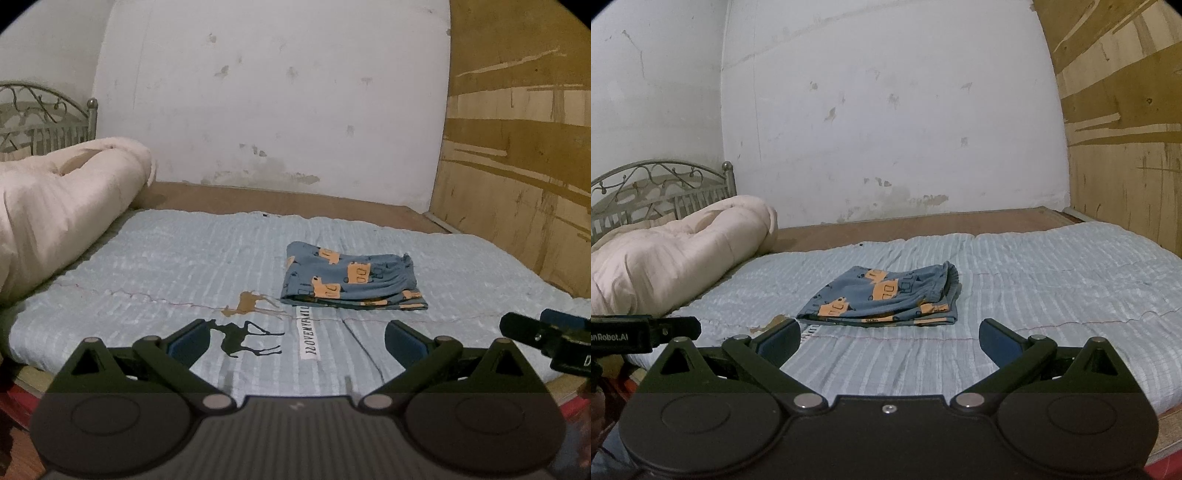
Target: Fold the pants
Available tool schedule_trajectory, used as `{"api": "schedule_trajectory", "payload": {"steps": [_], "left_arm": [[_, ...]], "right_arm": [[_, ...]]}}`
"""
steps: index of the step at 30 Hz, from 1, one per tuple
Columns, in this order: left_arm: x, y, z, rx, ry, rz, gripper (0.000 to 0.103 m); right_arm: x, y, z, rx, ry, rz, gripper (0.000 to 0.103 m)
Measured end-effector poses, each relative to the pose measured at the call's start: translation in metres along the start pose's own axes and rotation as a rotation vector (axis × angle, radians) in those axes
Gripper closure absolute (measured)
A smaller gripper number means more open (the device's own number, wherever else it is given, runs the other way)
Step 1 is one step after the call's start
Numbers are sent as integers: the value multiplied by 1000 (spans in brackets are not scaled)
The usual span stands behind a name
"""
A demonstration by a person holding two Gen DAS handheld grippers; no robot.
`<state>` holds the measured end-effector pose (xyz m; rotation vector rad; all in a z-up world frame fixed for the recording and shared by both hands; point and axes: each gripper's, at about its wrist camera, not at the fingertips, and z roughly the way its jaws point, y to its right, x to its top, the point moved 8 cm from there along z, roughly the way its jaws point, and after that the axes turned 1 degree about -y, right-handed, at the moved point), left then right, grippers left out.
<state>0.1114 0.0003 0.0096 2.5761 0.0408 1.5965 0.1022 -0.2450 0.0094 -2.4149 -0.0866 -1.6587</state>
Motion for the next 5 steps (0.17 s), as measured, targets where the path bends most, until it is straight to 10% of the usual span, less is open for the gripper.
{"api": "schedule_trajectory", "payload": {"steps": [5], "left_arm": [[1,-3,3,7,5,-19,1]], "right_arm": [[-4,1,4,3,-9,-2,1]]}}
